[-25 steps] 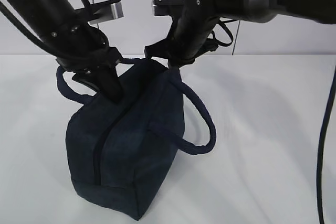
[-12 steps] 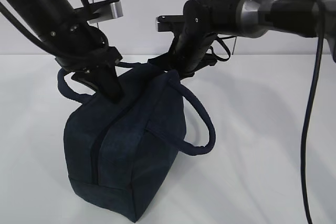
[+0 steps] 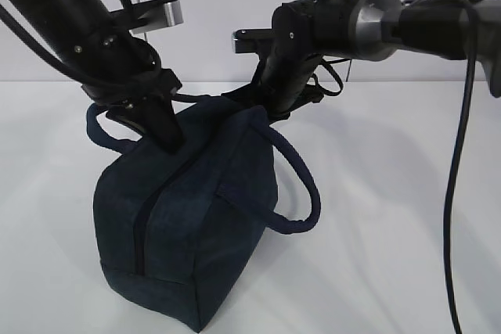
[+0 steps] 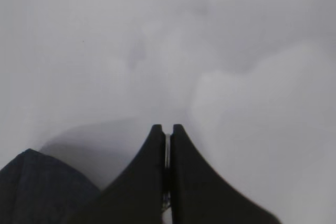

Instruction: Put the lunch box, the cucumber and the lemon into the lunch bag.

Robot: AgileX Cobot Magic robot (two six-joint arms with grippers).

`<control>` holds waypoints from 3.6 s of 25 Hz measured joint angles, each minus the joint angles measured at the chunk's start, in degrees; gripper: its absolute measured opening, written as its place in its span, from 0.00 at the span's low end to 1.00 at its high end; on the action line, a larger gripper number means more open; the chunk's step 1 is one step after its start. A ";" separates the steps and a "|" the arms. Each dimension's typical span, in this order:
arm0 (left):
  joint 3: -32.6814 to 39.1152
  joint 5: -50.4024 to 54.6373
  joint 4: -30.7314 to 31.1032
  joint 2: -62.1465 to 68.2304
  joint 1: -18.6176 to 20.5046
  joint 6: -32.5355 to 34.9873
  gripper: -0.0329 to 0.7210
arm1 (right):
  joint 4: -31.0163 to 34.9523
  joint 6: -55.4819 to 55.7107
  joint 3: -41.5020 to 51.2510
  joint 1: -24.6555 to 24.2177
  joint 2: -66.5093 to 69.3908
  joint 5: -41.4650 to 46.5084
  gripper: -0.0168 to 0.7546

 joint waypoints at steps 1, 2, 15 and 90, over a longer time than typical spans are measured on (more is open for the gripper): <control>0.00 0.04 0.00 0.00 0.00 0.00 0.04 | 0.00 0.00 0.00 0.00 0.00 0.11 0.00; 0.00 0.04 0.00 0.00 0.00 0.00 0.04 | 0.00 0.00 0.00 0.00 0.00 0.11 0.00; 0.00 0.04 0.00 0.00 0.00 0.00 0.04 | -0.10 -0.60 0.00 0.00 0.00 0.93 0.00; -2.34 2.94 16.48 -30.77 0.00 -17.20 0.46 | -2.87 -12.40 22.89 -0.48 -59.77 27.72 0.65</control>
